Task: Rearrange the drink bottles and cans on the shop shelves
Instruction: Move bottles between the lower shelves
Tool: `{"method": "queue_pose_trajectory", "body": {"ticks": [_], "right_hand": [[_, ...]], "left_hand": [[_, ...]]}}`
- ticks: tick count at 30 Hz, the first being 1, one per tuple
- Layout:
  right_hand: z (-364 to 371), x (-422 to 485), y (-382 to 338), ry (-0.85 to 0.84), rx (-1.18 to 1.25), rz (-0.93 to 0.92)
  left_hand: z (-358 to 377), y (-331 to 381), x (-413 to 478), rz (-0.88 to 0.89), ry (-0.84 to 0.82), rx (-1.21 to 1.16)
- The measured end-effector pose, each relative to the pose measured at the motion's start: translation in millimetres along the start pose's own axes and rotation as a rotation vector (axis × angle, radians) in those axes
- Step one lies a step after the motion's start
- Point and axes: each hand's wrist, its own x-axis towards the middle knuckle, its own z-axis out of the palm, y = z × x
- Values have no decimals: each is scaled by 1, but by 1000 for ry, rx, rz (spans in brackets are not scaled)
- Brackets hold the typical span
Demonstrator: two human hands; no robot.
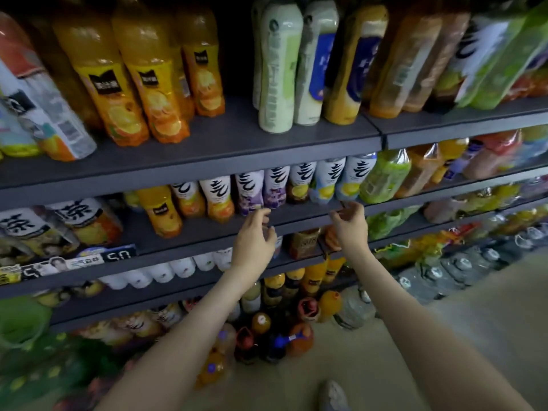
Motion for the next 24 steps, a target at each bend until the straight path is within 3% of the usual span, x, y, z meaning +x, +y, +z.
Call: {"method": "queue_pose_trajectory", "body": {"ticks": [4, 9, 13, 18, 24], "right_hand": [[-31, 62, 28, -108, -35, -14], [-20, 114, 42, -152, -19, -205], [3, 129, 51, 42, -50, -257], [17, 144, 50, 358, -42, -373], [32, 163, 59, 377, 163, -340]], "left_hand": [[67, 38, 18, -86, 55, -54], [106, 36, 29, -156, 245, -20], [114, 23, 42, -146, 411, -5], [139, 14, 66, -64, 498, -9], [169, 6, 92, 30, 616, -12]]}}
